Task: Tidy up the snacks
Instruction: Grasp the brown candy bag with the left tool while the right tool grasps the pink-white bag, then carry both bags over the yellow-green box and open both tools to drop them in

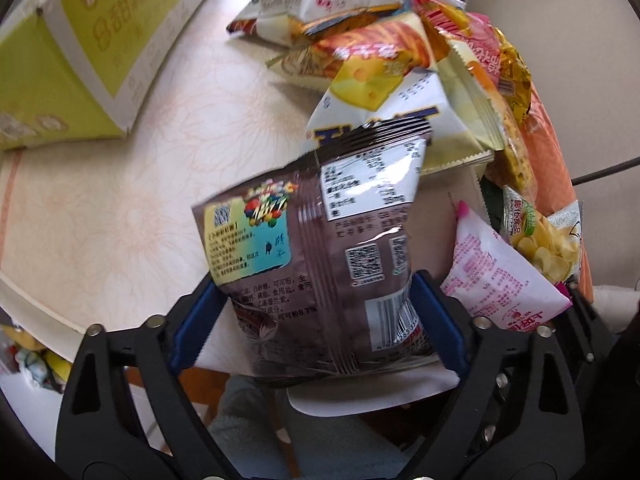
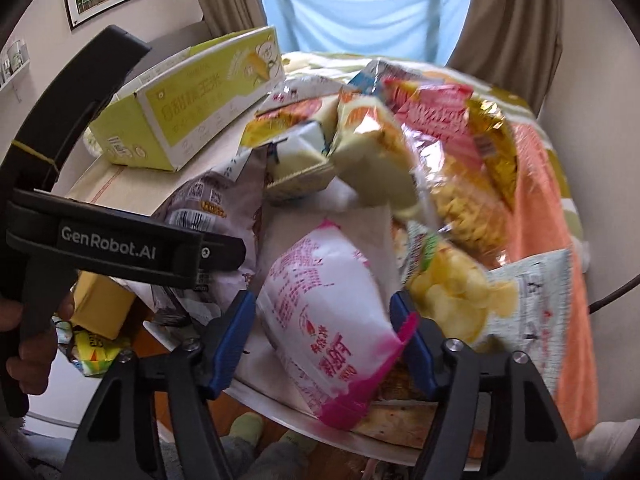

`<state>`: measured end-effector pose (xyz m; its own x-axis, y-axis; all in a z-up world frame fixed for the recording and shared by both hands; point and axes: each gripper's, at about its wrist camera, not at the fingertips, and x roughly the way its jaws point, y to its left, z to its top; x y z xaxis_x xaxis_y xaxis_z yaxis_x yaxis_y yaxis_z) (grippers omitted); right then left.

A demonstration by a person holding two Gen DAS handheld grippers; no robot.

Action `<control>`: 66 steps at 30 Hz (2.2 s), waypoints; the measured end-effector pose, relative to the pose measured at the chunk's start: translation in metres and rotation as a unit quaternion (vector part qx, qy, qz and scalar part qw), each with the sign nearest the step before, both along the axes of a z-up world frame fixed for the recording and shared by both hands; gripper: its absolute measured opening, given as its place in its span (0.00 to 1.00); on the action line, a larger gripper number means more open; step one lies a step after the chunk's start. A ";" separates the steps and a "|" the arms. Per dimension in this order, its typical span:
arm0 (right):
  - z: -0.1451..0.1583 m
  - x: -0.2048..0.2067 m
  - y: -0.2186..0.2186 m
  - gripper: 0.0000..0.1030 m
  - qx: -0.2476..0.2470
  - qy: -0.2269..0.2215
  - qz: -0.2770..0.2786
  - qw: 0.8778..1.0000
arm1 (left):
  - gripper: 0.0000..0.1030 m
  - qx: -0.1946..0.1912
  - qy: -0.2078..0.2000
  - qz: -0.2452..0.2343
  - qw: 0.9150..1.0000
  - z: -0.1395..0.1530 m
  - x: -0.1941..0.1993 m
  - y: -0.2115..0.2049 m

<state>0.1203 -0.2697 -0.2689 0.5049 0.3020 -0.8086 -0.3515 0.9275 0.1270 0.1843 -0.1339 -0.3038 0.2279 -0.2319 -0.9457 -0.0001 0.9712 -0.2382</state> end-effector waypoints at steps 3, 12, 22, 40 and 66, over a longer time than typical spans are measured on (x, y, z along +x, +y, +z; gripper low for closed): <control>-0.008 0.004 0.001 0.52 0.010 0.018 -0.003 1.000 | 0.73 -0.012 0.006 0.006 1.000 -0.005 -0.003 0.010; -0.004 -0.001 0.000 0.39 0.021 0.022 -0.001 1.000 | 0.57 -0.010 -0.008 0.007 1.000 0.005 -0.015 0.017; 0.016 -0.004 -0.014 0.28 0.044 0.025 -0.033 0.998 | 0.57 -0.006 -0.048 0.019 0.999 0.055 -0.036 0.029; 0.123 0.027 0.013 0.25 0.068 -0.042 -0.037 0.996 | 0.57 -0.015 -0.180 0.051 0.982 0.165 -0.011 0.106; 0.155 0.148 0.244 0.25 0.108 -0.009 -0.080 0.991 | 0.57 0.065 -0.108 -0.054 0.991 0.127 0.143 0.280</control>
<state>0.2683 -0.0257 -0.1140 0.5748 0.3817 -0.7238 -0.2059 0.9236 0.3234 0.3274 0.1457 -0.1767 0.4094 -0.1461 -0.9006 0.1430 0.9852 -0.0948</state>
